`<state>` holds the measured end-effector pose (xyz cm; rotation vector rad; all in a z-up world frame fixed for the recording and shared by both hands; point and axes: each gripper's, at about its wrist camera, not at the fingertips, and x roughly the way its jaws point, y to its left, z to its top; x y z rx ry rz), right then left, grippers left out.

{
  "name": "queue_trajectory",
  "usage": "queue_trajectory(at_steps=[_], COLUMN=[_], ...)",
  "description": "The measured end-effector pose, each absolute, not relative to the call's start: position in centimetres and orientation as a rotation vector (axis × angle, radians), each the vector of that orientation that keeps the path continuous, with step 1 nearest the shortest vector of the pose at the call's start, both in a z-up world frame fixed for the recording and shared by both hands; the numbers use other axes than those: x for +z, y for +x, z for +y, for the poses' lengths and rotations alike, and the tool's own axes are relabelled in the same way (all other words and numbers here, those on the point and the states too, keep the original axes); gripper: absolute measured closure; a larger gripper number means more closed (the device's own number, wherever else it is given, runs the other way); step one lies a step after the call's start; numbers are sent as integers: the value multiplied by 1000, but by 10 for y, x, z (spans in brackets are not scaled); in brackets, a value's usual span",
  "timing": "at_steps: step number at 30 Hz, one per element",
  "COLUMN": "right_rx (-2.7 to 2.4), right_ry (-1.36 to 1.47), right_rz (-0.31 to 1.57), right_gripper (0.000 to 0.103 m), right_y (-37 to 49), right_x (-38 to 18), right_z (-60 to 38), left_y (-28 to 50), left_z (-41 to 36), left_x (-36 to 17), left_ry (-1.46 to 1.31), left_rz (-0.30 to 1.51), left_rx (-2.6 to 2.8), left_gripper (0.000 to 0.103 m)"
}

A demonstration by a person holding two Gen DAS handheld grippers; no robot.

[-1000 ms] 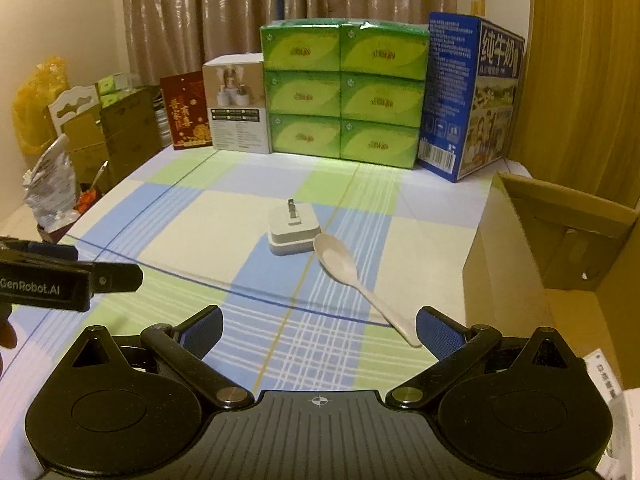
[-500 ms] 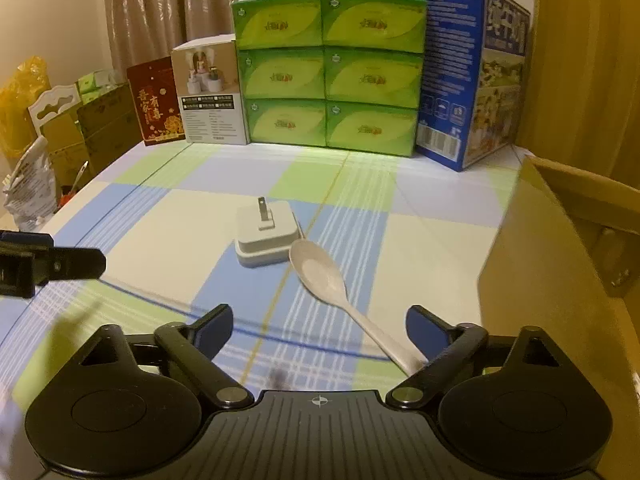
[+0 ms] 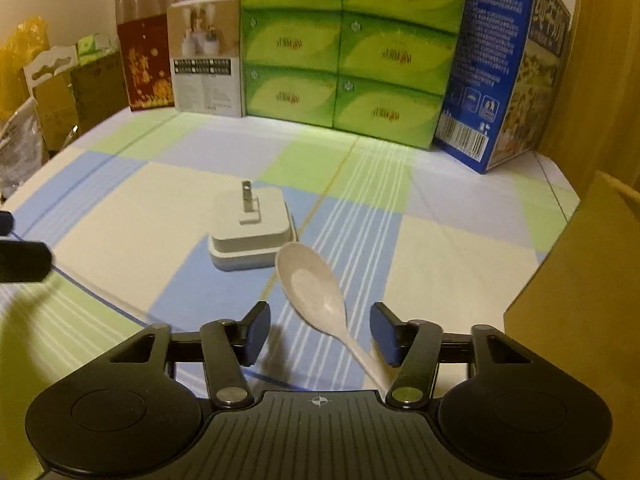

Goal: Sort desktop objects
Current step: 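Grasp the white spoon with the right gripper while the left grasps the white plug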

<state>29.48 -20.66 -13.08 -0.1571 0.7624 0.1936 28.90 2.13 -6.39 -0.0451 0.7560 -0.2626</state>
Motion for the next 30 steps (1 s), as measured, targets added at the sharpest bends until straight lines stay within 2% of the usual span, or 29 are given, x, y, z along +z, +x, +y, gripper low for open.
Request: queue_trajectory(at_steps=[7, 10, 17, 24, 30], right_rx=[217, 233, 220, 155, 138], right_ry=[-179, -165, -82, 100, 144], right_rz=[750, 748, 775, 792, 779], right_gripper=[55, 61, 93, 97, 101], right_y=[304, 309, 314, 321, 323], right_x=[-138, -138, -134, -129, -123], right_z=[-203, -202, -205, -228, -232], left_y=[292, 297, 309, 317, 325], left_z=[21, 19, 17, 9, -3], left_x=[-66, -69, -77, -80, -85], left_ry=[-50, -40, -23, -3, 44], left_rz=[763, 762, 762, 753, 734], left_rx=[-273, -276, -272, -293, -336], left_gripper=[2, 2, 2, 2, 2])
